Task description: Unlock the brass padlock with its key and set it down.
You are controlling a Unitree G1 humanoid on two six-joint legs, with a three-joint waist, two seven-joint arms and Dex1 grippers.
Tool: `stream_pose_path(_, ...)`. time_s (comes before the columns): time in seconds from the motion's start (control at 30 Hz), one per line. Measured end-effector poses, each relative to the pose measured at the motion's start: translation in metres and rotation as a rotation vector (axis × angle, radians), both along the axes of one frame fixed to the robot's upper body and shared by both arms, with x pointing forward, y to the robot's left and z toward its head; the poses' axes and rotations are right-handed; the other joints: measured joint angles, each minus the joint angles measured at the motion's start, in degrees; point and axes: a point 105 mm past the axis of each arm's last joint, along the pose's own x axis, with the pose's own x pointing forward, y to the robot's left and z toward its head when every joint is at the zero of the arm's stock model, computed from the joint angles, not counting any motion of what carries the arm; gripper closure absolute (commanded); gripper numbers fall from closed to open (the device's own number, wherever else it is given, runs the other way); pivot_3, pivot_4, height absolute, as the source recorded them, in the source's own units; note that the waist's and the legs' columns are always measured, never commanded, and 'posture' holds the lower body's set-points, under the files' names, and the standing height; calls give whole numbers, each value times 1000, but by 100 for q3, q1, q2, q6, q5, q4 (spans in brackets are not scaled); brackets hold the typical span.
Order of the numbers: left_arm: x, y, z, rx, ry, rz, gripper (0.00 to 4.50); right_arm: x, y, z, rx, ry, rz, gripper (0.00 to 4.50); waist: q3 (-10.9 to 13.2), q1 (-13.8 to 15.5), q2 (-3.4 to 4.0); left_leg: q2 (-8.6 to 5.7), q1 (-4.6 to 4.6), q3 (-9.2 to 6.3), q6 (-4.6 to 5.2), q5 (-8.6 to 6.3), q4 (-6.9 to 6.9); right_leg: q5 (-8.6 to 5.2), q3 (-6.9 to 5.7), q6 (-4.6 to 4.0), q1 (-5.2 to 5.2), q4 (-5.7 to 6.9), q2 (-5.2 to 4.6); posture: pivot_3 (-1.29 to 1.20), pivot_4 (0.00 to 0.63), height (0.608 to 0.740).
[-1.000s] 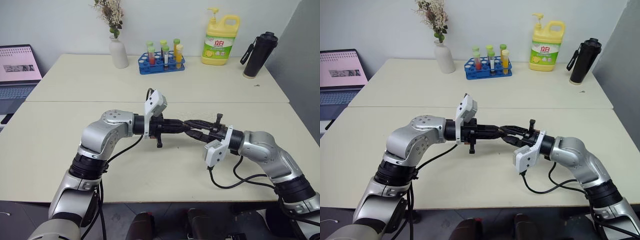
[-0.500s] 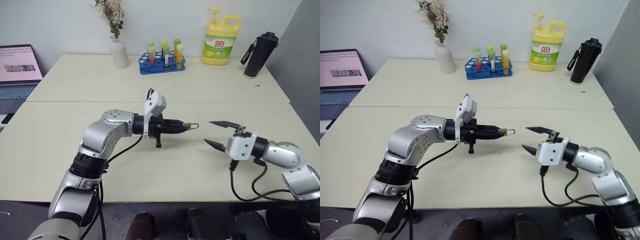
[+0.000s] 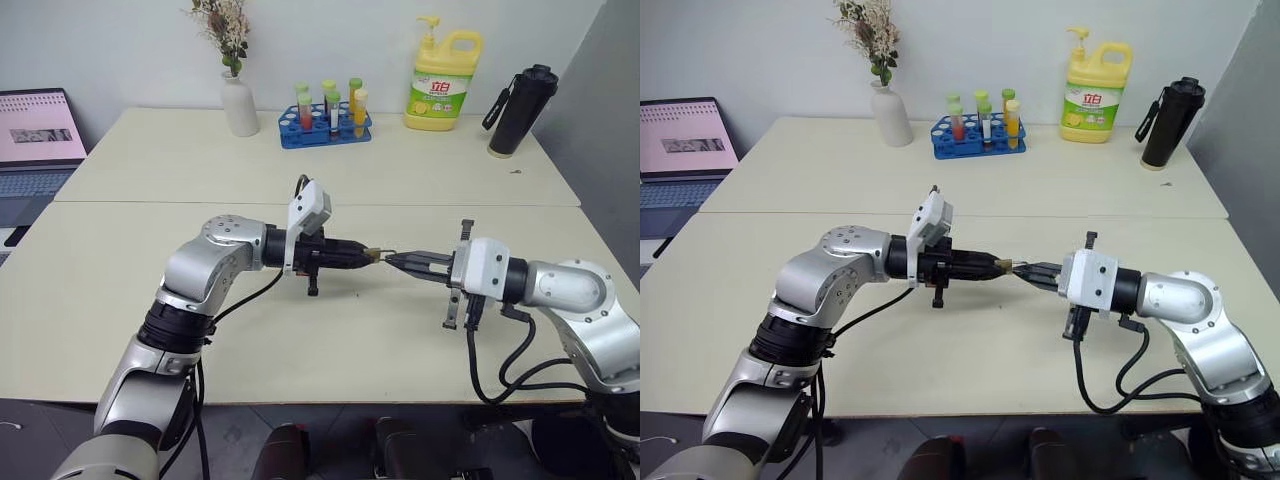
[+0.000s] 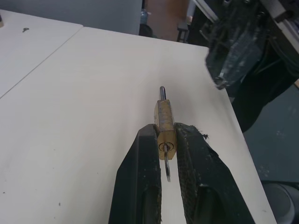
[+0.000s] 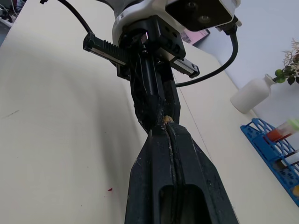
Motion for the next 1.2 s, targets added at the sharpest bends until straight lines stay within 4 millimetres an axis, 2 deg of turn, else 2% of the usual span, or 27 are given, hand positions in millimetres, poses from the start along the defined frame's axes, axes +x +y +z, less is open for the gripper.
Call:
stream_pose_path(0.2,-5,-1,2,4,2,-23,4340,8,-6,-14,-54,20,-9,4500,0,-1,0,0,1,1,0,0,0,-1,-1,1,0,1,1,0,150,740)
stream_pose_path(0.93,-17,5,-1,47,-12,-67,4340,21,-13,-19,-72,1,22,4500,0,-3,0,1,3,1,0,0,-1,1,-2,-1,-1,2,1,0,150,740)
stream_pose_path(1.2,-18,5,0,40,-8,-79,4340,19,-8,-33,-105,44,82,4500,0,-2,0,1,2,1,0,0,0,3,-2,-5,-1,2,1,0,150,740)
